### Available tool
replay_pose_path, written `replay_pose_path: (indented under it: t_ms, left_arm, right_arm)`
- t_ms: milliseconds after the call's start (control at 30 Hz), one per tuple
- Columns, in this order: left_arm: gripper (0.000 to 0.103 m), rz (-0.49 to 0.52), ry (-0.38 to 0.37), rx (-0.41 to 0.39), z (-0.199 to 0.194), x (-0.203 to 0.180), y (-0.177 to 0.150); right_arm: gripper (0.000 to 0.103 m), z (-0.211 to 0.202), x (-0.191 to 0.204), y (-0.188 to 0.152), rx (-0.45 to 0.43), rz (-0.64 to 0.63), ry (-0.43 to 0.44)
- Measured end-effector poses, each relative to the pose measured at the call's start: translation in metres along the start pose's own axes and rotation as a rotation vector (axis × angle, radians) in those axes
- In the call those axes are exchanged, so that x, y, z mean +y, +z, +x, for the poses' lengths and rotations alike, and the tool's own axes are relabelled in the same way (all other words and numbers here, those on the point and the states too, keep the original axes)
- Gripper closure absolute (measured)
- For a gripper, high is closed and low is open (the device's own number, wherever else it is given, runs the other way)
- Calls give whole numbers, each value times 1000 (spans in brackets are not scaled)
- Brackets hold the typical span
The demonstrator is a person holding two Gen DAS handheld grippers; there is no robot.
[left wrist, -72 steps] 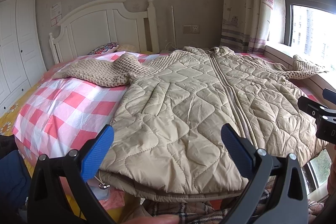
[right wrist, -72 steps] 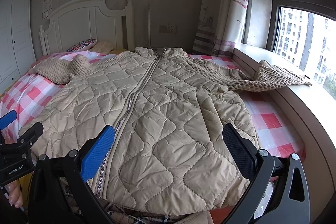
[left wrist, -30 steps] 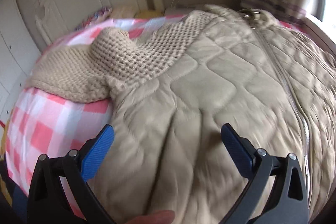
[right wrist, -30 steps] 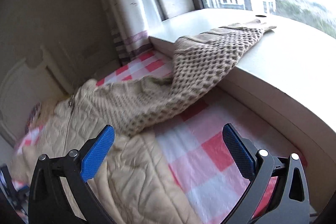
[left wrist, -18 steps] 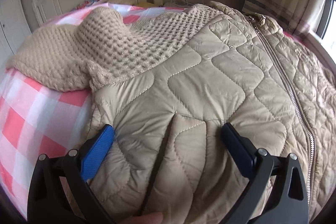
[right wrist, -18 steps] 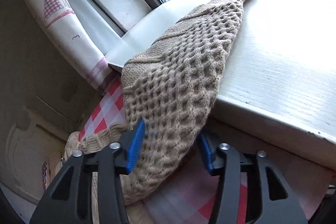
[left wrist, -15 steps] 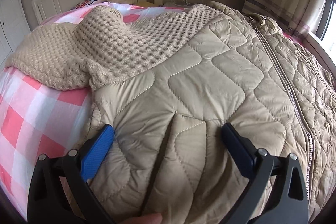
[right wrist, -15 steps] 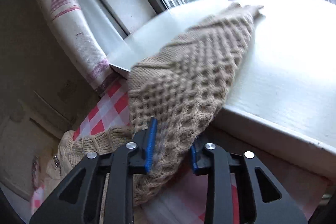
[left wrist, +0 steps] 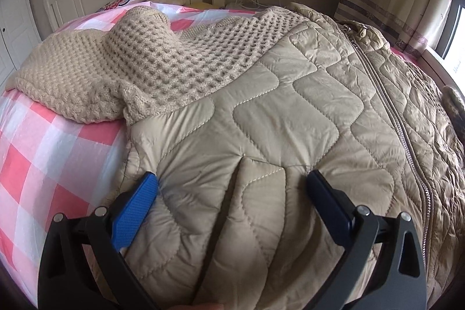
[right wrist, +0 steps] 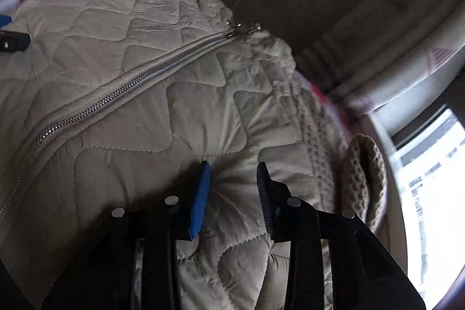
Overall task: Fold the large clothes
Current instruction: 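Grasp the knit sleeve lying on the window sill with the right tool, then carry the knit sleeve across the jacket front and open the right tool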
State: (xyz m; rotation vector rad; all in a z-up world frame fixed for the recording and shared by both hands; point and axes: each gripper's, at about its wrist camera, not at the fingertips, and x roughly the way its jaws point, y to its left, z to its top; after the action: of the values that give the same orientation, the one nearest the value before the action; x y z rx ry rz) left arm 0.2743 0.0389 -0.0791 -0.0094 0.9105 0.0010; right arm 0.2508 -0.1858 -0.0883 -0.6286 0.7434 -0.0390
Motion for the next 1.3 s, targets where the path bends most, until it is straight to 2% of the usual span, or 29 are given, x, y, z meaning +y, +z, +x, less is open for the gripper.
replay_pose_path:
  t_ms: [33, 67, 100, 133, 167, 233, 267, 367, 533, 567, 633, 733, 767, 900, 933, 967, 1033, 1100, 1133, 1200, 1233, 1300]
  left_arm:
    - [2, 1, 0, 0, 0, 1, 0]
    - [2, 0, -1, 0, 0, 0, 0]
    - [2, 0, -1, -2, 0, 1, 0]
    - [2, -2, -3, -1, 0, 1, 0]
    - [2, -3, -5, 0, 0, 1, -1]
    - [2, 0, -2, 0, 0, 1, -1]
    - [2, 2, 1, 1, 1, 1, -1]
    - [2, 14, 15, 5, 2, -1, -1]
    - [2, 20, 23, 4, 1, -4, -2]
    - [2, 17, 18, 4, 1, -5, -2]
    - [2, 11, 9, 4, 1, -3, -2]
    - [2, 10, 6, 5, 1, -2, -3]
    - [2, 10, 6, 6, 1, -2, -2]
    - [2, 9, 5, 5, 1, -2, -3]
    - [2, 8, 3, 5, 0, -2, -3]
    - [2, 7, 1, 5, 0, -1, -3]
    - [2, 5, -2, 5, 0, 0, -3]
    - [2, 5, -2, 5, 0, 0, -3]
    - [2, 5, -2, 5, 0, 0, -3]
    - [2, 4, -4, 6, 0, 0, -3]
    - [2, 6, -2, 6, 0, 0, -3]
    - [2, 7, 1, 6, 0, 0, -3]
  right_arm:
    - [40, -9, -10, -3, -12, 54, 10]
    - [12, -19, -28, -7, -38, 159, 82]
    - [4, -28, -47, -13, -67, 272, 170]
    - [5, -33, -69, -22, -87, 394, 245]
    - [5, -37, -96, -37, -103, 543, 285]
    - [5, -36, -145, -70, -134, 831, 322]
    - [5, -28, -171, -93, -139, 1017, 364]
    - [4, 7, -214, -154, -45, 1486, 459]
    - [4, 58, -216, -175, 12, 1820, 549]
    - [4, 63, -214, -174, 26, 1892, 519]
    - [4, 65, -217, -178, -33, 2037, 442]
    - [4, 70, -223, -187, -77, 2298, 212]
    - [4, 75, -226, -185, -81, 2340, 172]
    - [5, 100, -252, -166, -69, 2316, 21]
    - [16, 105, -257, -167, -65, 2319, -3]
    - [33, 112, -262, -170, -69, 2329, -14]
    - [57, 117, -264, -172, -81, 2332, -11]
    - [70, 122, -276, -171, -116, 2248, -36]
    - [77, 115, -286, -158, -150, 2114, -91]
    - [80, 95, -296, -120, -238, 1840, -193]
    - [80, 82, -299, -92, -307, 1678, -209]
    - [81, 62, -297, -34, -416, 1353, -183]
